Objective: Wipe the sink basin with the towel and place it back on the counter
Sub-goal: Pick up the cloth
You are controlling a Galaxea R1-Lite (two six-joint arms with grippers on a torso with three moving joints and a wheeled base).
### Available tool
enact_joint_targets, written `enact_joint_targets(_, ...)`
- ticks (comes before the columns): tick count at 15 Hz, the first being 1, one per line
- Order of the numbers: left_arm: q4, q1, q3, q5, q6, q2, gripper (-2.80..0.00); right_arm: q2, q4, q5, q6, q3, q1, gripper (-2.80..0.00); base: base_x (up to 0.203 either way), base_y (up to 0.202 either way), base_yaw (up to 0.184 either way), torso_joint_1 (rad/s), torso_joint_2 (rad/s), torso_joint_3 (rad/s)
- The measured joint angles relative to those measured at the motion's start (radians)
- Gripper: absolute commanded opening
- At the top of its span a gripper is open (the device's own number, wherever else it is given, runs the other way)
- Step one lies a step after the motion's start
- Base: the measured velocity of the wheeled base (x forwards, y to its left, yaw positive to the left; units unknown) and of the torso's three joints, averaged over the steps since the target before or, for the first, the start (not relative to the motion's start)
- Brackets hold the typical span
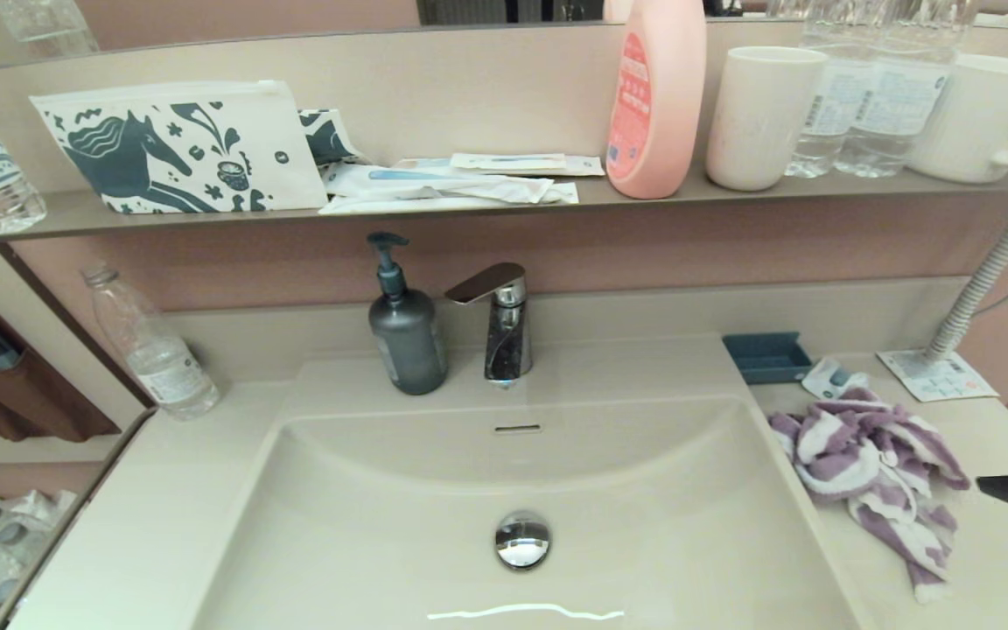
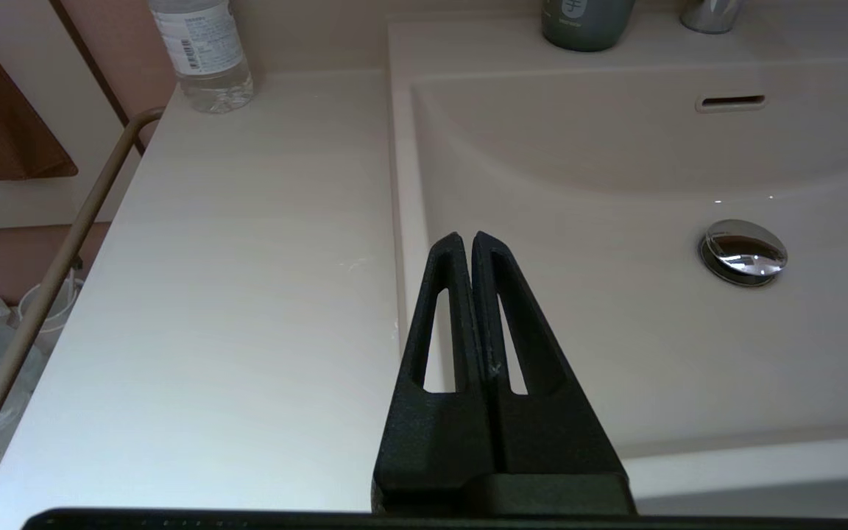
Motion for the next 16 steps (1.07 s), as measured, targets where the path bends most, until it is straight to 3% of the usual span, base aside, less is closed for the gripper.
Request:
enact_joint_targets(3,0.000,0.000,0.000,0.000,0.001,0.000,-2.80,0.090,-0.011,0.086,-0.004,-0.017,0.007,0.00,0.000,0.000,0.000,0.000,0.00,0.000)
enact_joint_targets(11,0.000,0.000,0.000,-0.001,0.001,0.000,-2.80,0.336,-0.205,-0.053,-0.064,-0.066,0.009,0.00,0.000,0.000,0.000,0.000,0.00,0.000)
enact_joint_targets(16,0.000,0.000,0.000,0.000,0.001,0.000,-2.80,0.423,-0.218,-0.023,-0.063,-0.085,0.039,0.00,0.000,0.000,0.000,0.000,0.00,0.000)
